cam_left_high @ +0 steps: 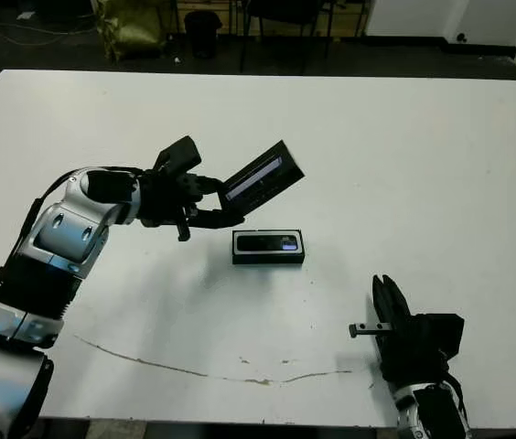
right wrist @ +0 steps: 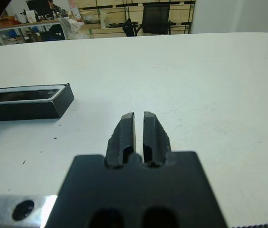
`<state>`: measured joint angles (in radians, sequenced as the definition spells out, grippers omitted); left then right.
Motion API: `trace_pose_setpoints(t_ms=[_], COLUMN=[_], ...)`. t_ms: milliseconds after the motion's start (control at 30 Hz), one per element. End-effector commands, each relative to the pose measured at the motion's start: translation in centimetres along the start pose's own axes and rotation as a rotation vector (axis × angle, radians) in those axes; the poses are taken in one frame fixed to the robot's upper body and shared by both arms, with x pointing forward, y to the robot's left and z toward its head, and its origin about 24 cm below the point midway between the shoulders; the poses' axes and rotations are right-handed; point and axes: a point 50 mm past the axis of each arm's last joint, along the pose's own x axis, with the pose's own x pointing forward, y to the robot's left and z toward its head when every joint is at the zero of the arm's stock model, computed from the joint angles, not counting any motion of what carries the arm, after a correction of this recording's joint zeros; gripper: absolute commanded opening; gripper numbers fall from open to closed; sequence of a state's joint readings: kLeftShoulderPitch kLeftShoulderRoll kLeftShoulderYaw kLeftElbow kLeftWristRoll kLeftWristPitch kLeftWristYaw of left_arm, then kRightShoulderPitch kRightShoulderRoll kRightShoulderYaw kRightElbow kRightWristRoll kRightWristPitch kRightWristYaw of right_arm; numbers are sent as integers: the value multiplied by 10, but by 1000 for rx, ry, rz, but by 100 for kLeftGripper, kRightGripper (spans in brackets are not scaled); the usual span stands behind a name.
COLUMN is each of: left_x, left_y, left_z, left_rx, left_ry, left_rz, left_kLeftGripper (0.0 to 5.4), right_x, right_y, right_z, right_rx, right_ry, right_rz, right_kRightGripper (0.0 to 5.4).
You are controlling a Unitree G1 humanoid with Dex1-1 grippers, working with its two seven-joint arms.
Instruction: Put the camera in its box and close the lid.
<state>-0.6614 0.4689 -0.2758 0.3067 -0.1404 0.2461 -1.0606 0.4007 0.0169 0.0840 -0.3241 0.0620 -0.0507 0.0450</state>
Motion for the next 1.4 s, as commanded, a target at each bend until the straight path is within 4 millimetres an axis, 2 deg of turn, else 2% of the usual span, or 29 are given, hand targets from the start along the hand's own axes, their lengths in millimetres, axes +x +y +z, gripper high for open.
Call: trace_pose_setpoints(t_ms=[33, 367, 800, 1400], left_x=[-2, -5, -12, 1], left_y=[-1, -1, -2, -11], left_z=[-14, -28, -34, -45], left_rx=[9, 38, -6, -41], left_ry=[35, 84, 146, 140], left_rz=[-14, -78, -229, -267], left_kLeftGripper=[193, 193, 193, 193], right_x=[-3, -2, -1, -2], right_y=[-2, -2, -3, -4], right_z=[-6, -3, -7, -10], right_rx=[-16, -27, -16, 8], right_ry=[46, 48, 43, 27], right_rz=[-8, -9, -12, -7], right_kRightGripper=[0, 0, 0, 0])
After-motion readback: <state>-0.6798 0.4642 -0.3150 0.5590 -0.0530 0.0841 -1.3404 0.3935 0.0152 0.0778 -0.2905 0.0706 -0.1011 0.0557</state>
